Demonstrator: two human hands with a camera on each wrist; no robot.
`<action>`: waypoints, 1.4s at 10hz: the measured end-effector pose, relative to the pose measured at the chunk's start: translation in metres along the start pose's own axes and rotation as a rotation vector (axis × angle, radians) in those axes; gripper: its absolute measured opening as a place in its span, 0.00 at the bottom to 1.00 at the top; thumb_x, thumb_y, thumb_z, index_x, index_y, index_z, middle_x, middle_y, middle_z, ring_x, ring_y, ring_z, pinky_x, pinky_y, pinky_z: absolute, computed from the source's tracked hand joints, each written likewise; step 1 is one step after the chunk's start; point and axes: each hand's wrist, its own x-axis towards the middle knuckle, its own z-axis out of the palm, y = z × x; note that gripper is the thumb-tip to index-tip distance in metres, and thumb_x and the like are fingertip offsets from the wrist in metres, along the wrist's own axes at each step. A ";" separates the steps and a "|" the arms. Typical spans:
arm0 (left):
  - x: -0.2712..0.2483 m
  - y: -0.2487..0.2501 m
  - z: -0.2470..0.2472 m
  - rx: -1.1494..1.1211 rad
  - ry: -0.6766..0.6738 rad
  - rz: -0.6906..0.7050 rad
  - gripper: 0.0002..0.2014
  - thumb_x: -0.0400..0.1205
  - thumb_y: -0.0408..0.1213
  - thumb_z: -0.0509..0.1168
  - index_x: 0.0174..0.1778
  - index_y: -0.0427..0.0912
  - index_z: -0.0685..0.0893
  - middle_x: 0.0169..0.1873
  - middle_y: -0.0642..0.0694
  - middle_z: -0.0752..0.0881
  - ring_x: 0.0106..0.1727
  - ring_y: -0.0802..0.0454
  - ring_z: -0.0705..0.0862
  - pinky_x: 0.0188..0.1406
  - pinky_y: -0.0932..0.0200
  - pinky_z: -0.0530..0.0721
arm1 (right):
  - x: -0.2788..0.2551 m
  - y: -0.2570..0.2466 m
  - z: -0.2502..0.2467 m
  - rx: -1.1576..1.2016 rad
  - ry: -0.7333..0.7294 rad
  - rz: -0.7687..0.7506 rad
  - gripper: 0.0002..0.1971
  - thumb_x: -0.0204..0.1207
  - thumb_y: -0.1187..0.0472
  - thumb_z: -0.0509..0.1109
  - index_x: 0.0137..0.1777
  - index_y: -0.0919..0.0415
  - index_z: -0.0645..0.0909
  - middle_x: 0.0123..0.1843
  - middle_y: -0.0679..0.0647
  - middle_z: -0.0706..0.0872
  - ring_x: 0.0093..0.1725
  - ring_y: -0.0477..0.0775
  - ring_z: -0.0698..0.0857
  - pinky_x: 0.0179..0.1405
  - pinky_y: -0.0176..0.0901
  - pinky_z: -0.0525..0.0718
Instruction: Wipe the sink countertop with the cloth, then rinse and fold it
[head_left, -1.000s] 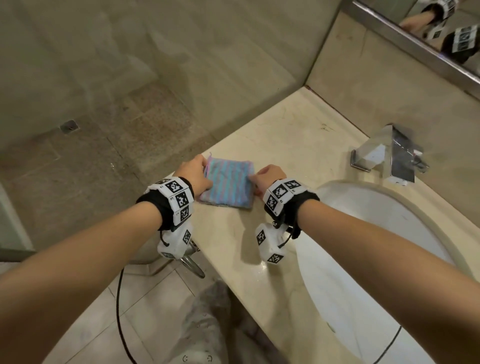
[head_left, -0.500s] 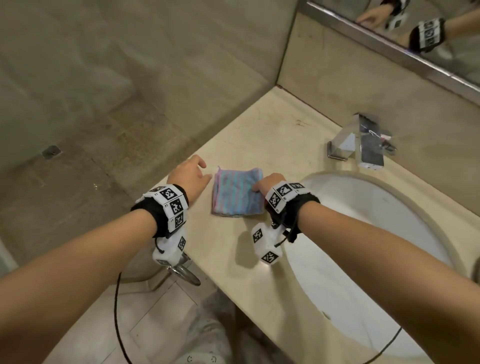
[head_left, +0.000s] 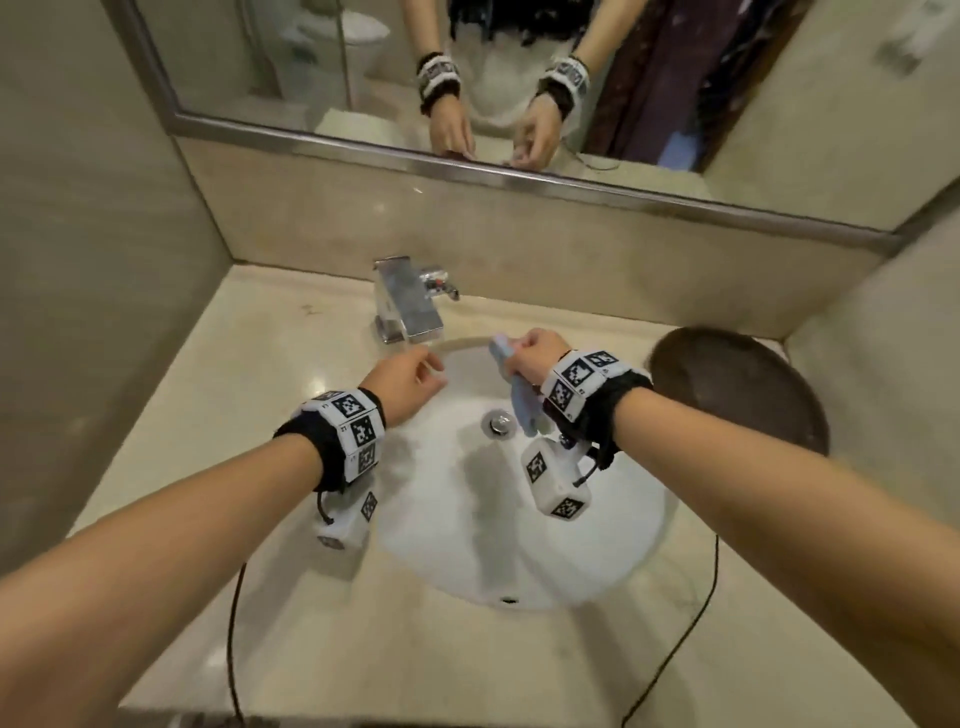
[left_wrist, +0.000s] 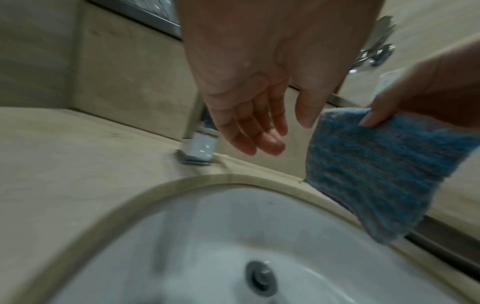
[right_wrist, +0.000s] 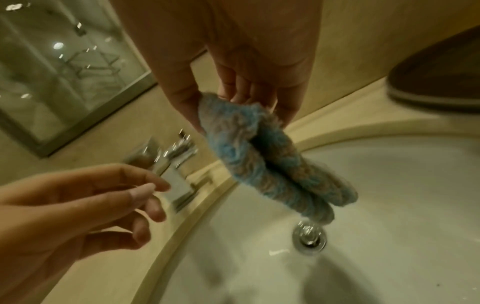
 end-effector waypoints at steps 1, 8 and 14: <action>0.024 0.046 0.025 -0.037 -0.123 0.096 0.12 0.83 0.42 0.62 0.57 0.39 0.79 0.45 0.41 0.86 0.45 0.43 0.85 0.52 0.49 0.85 | -0.007 0.018 -0.044 0.192 0.097 0.050 0.13 0.75 0.65 0.67 0.31 0.55 0.71 0.37 0.54 0.80 0.45 0.56 0.80 0.53 0.50 0.84; 0.039 0.178 0.133 -1.190 -0.684 -0.335 0.15 0.83 0.41 0.59 0.62 0.39 0.80 0.57 0.44 0.86 0.50 0.48 0.86 0.40 0.56 0.91 | -0.031 0.126 -0.164 0.917 0.144 -0.048 0.12 0.78 0.75 0.56 0.36 0.61 0.70 0.11 0.44 0.74 0.08 0.38 0.68 0.07 0.25 0.64; 0.083 0.252 0.227 -0.669 -0.251 -0.231 0.07 0.81 0.29 0.64 0.51 0.44 0.75 0.23 0.50 0.80 0.18 0.63 0.77 0.19 0.69 0.74 | 0.046 0.255 -0.254 0.576 0.348 0.227 0.14 0.77 0.68 0.66 0.61 0.71 0.79 0.48 0.62 0.78 0.46 0.56 0.78 0.33 0.40 0.75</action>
